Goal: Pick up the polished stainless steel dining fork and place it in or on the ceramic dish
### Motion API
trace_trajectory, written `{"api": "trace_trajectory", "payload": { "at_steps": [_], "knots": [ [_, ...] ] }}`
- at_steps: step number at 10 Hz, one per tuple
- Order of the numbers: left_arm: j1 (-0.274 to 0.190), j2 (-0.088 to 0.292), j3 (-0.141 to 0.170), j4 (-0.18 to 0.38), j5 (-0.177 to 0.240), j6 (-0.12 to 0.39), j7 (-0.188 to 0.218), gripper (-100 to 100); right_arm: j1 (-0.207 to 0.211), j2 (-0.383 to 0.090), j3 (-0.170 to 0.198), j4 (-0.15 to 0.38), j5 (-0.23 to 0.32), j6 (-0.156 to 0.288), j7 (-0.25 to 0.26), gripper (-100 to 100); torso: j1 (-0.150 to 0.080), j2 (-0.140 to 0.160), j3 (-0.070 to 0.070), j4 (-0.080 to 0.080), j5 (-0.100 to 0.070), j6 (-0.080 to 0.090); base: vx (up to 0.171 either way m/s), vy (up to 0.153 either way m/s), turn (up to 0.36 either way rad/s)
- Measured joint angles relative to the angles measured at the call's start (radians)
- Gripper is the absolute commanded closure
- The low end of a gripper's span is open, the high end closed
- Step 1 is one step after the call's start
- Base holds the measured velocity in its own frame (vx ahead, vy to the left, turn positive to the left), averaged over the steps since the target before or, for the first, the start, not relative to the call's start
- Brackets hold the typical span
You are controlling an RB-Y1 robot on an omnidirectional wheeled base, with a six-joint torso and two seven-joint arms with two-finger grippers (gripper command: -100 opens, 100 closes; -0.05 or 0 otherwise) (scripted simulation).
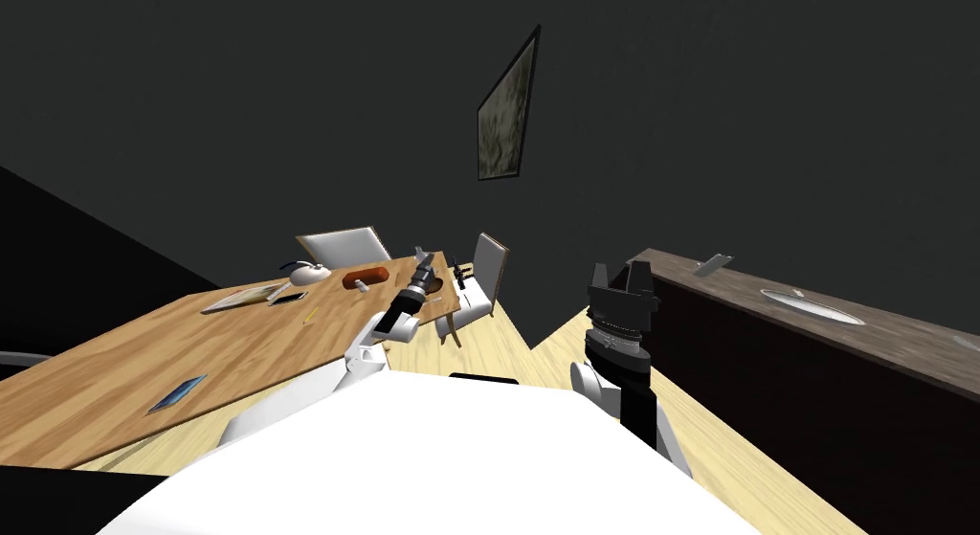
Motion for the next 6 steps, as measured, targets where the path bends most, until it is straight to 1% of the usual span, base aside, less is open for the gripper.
{"api": "trace_trajectory", "payload": {
  "at_steps": [1,2,3,5,6],
  "knots": [
    [-0.012,0.009,0.001,0.027,0.008,0.015,0.012,-100,0.0,0.0,0.0,0.0,0.0,0.0,0.0,0,0.0,-0.001,0.0,0.0,0.0,0.0,-0.049,0.019,-0.093],
    [-0.038,0.012,-0.002,0.068,0.016,0.034,0.026,-100,0.0,0.0,0.0,0.0,0.0,0.0,0.0,0,0.0,-0.001,-0.001,0.0,0.0,0.0,-0.044,0.022,-0.049],
    [-0.049,0.019,-0.003,0.089,0.024,0.052,0.037,-100,0.0,0.0,0.0,0.0,0.0,0.0,0.0,0,0.0,-0.001,-0.001,0.0,0.0,0.0,-0.063,0.017,-0.098],
    [-0.076,0.019,-0.01,0.124,0.036,0.109,0.057,-100,0.0,0.0,0.0,0.0,0.0,0.0,0.0,0,-0.001,-0.001,0.0,0.0,0.0,0.0,-0.052,0.018,-0.065],
    [-0.096,0.031,-0.01,0.148,0.053,0.139,0.073,-100,0.0,0.0,0.0,0.0,0.0,0.0,0.0,0,0.0,-0.001,0.0,0.0,0.0,0.0,-0.042,0.022,-0.047]
  ]
}}
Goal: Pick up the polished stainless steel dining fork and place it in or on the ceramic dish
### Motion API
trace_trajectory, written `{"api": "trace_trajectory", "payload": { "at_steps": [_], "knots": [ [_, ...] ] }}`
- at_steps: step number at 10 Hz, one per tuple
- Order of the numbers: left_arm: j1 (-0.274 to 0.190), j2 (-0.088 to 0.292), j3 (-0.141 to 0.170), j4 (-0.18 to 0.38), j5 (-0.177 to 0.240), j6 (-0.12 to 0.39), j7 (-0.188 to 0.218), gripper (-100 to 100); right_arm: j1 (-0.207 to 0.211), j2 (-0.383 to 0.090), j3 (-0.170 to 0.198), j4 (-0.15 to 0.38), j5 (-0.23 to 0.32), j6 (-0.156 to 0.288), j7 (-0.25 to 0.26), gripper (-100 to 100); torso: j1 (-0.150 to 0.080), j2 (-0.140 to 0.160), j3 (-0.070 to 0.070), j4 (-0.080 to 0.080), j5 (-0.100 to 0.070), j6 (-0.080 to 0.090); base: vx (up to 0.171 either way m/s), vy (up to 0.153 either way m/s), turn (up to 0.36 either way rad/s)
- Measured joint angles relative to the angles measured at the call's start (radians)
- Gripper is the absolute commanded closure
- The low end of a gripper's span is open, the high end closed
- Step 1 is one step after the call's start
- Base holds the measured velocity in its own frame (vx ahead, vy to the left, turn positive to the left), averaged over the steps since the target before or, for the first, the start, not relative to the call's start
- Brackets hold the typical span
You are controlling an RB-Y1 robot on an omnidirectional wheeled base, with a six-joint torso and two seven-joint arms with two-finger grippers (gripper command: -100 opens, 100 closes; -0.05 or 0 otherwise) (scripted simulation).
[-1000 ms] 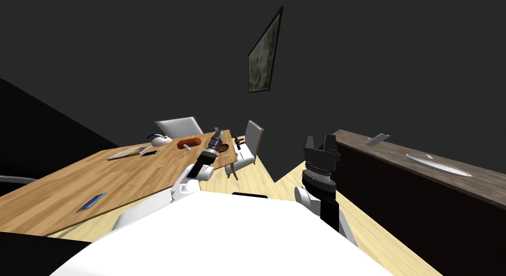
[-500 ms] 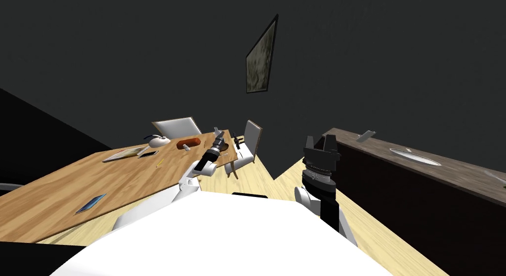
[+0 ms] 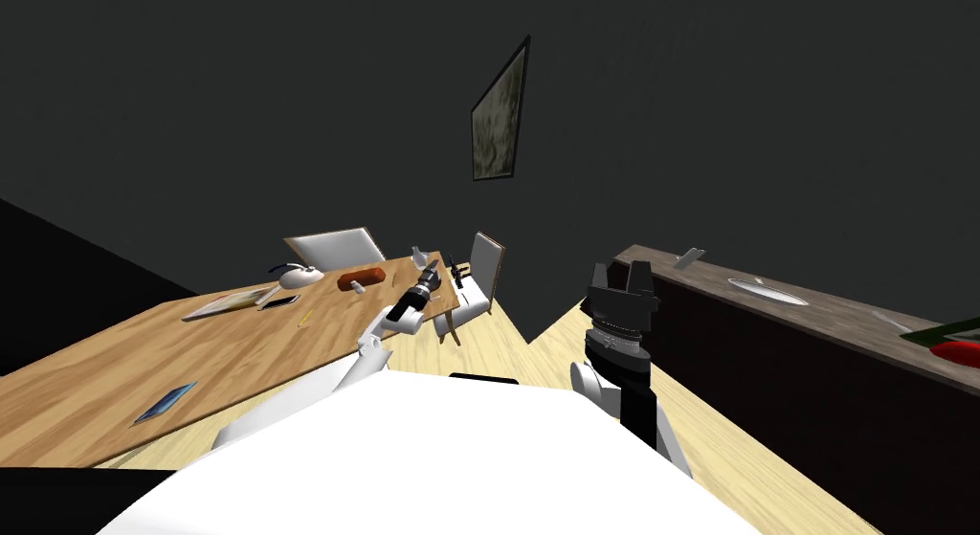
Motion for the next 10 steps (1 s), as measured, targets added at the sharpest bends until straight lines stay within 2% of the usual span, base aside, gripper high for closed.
{"api": "trace_trajectory", "payload": {
  "at_steps": [2,4,5,8,9,10],
  "knots": [
    [-0.029,0.002,-0.004,0.068,0.017,0.032,0.022,-100,0.0,0.0,0.0,0.0,0.0,0.0,0.0,0,0.0,-0.001,-0.001,0.0,0.0,0.0,-0.035,0.017,-0.068],
    [-0.046,0.01,-0.004,0.092,0.03,0.074,0.036,-100,0.0,0.0,0.0,0.0,0.0,0.0,0.0,0,-0.001,-0.002,-0.001,0.0,0.0,-0.001,-0.024,0.012,-0.043],
    [-0.072,0.018,-0.004,0.118,0.046,0.108,0.048,-100,0.0,0.0,0.0,0.0,0.0,0.0,0.0,0,0.0,-0.002,-0.001,0.0,0.0,0.0,-0.027,0.018,-0.053],
    [-0.101,0.024,-0.006,0.175,0.075,0.189,0.077,-100,0.0,0.0,0.0,0.0,0.0,0.0,0.0,0,0.0,-0.002,-0.001,0.0,0.0,0.0,-0.025,0.019,-0.064],
    [-0.128,0.035,-0.005,0.209,0.097,0.218,0.09,-100,0.0,0.0,0.0,0.0,0.0,0.0,0.0,0,0.0,-0.002,-0.001,0.0,0.0,0.0,-0.01,0.019,-0.05],
    [-0.132,0.038,-0.006,0.233,0.106,0.238,0.098,-100,0.0,0.0,0.0,0.0,0.0,0.0,0.0,0,0.0,-0.003,-0.002,-0.001,0.0,-0.001,-0.007,0.023,-0.068]
  ]
}}
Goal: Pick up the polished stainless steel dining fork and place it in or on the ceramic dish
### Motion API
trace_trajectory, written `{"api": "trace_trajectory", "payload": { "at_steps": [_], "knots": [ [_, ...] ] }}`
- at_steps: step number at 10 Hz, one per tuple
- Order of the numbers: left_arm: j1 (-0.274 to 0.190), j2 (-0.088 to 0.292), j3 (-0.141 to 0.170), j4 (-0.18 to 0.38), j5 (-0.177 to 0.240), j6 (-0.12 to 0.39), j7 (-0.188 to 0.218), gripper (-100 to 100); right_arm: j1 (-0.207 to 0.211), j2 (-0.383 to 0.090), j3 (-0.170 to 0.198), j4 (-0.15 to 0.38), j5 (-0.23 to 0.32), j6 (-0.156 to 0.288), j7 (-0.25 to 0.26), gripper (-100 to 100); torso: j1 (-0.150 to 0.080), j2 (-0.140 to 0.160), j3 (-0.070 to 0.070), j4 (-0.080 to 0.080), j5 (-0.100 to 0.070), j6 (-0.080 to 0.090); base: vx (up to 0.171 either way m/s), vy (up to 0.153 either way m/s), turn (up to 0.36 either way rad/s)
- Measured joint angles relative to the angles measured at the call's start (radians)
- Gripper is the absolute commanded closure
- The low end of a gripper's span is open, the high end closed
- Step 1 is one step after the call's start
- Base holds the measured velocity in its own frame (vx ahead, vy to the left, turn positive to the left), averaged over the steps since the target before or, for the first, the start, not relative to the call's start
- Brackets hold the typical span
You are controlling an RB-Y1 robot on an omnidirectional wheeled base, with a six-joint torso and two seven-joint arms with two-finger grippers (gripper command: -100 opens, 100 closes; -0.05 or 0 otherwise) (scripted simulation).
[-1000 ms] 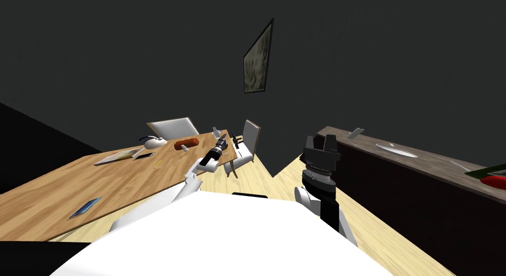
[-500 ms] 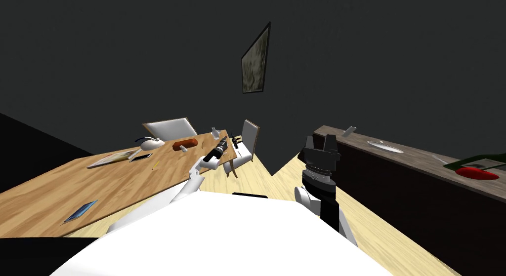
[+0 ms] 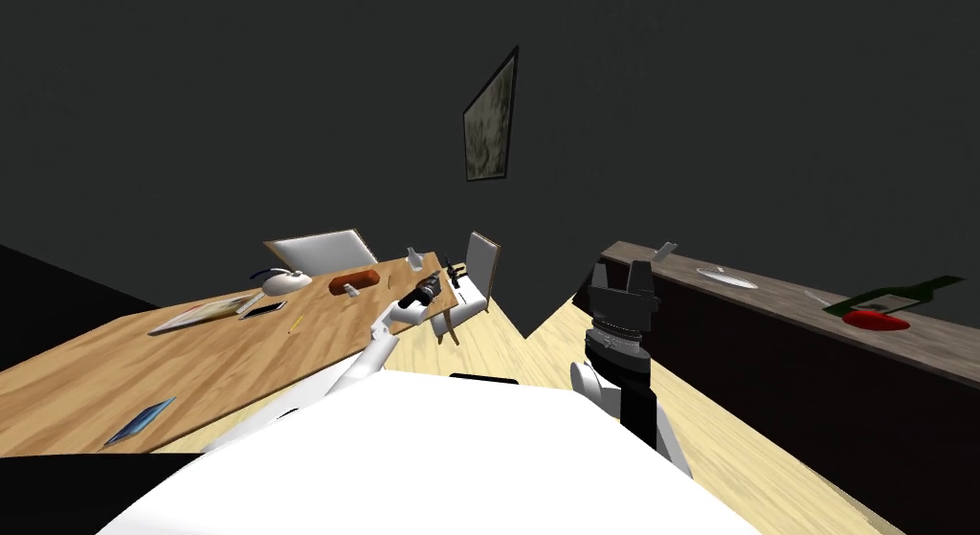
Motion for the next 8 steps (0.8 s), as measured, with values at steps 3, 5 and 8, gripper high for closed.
{"api": "trace_trajectory", "payload": {
  "at_steps": [3,5,8],
  "knots": [
    [-0.041,0.009,0.002,0.082,0.043,0.076,0.028,-100,0.0,0.0,0.0,0.0,0.0,0.0,0.0,0,0.0,-0.001,-0.001,0.0,0.0,0.0,0.0,0.022,-0.051],
    [-0.071,0.014,0.005,0.141,0.068,0.129,0.045,-100,0.0,0.0,0.0,0.0,0.0,0.0,0.0,0,0.0,-0.002,-0.001,0.0,0.0,0.0,0.018,0.022,-0.049],
    [-0.089,0.037,0.011,0.191,0.119,0.219,0.068,-100,0.0,0.0,0.0,0.0,0.0,0.0,0.0,0,0.001,-0.002,-0.001,-0.001,0.0,0.0,0.017,0.021,-0.027]
  ]
}}
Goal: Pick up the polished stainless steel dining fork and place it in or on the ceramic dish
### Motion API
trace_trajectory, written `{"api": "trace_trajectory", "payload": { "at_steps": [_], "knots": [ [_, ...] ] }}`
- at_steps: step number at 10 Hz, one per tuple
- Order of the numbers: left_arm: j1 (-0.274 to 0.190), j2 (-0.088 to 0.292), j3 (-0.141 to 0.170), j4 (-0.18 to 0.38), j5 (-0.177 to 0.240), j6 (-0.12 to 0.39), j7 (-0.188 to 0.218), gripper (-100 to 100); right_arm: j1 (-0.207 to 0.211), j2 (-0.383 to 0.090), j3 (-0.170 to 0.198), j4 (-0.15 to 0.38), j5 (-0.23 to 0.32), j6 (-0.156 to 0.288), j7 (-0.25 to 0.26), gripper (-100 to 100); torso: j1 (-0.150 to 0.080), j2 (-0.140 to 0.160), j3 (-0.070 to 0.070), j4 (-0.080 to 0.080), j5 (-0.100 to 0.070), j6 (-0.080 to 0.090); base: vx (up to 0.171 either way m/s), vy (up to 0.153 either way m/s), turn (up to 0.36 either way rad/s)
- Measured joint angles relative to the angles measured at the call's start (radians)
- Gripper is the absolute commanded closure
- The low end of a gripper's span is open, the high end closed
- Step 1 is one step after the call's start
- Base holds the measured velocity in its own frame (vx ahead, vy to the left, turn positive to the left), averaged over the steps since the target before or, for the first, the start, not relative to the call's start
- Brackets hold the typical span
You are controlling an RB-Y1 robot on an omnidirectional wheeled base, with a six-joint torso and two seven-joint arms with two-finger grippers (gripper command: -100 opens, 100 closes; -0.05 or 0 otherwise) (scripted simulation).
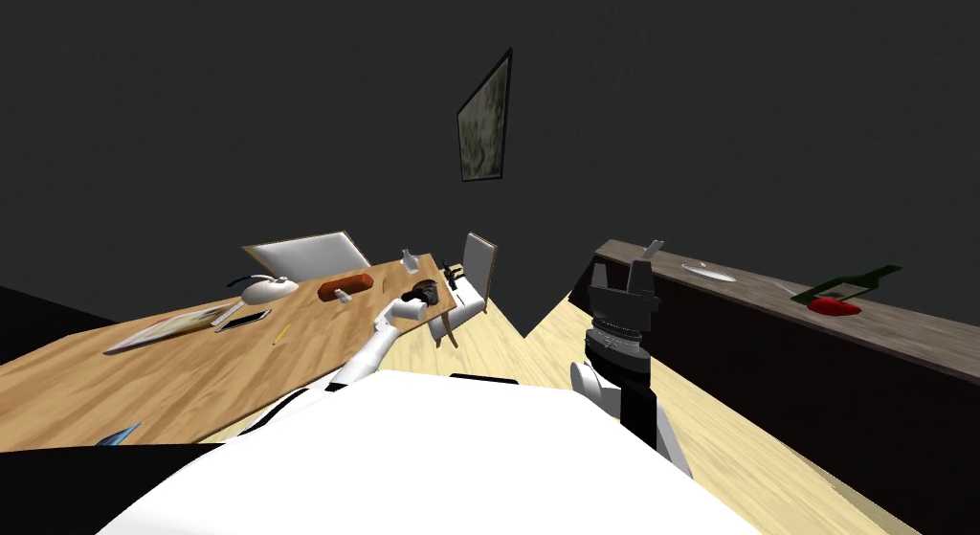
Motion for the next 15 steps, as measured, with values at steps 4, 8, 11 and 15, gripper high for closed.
{"api": "trace_trajectory", "payload": {
  "at_steps": [4,8,11,15],
  "knots": [
    [-0.051,0.019,0.008,0.099,0.053,0.092,0.021,-100,0.0,0.0,0.0,0.0,0.0,0.0,0.0,0,0.0,-0.001,-0.001,0.0,0.0,0.0,0.031,0.025,-0.042],
    [-0.093,0.049,0.021,0.188,0.119,0.205,0.046,-100,0.0,0.0,0.0,0.0,0.0,0.0,0.0,0,0.0,-0.002,-0.001,0.0,0.0,0.0,0.048,0.031,-0.033],
    [-0.123,0.069,0.029,0.259,0.165,0.279,0.057,-100,0.0,0.0,0.0,0.0,0.0,0.0,0.0,0,0.0,-0.003,-0.002,-0.001,0.0,0.0,0.062,0.031,-0.031],
    [-0.153,0.11,0.046,0.348,0.244,0.393,0.077,-100,0.0,0.0,0.0,0.0,0.0,0.0,0.0,0,0.001,-0.004,-0.002,-0.001,0.0,0.0,0.064,0.039,-0.024]
  ]
}}
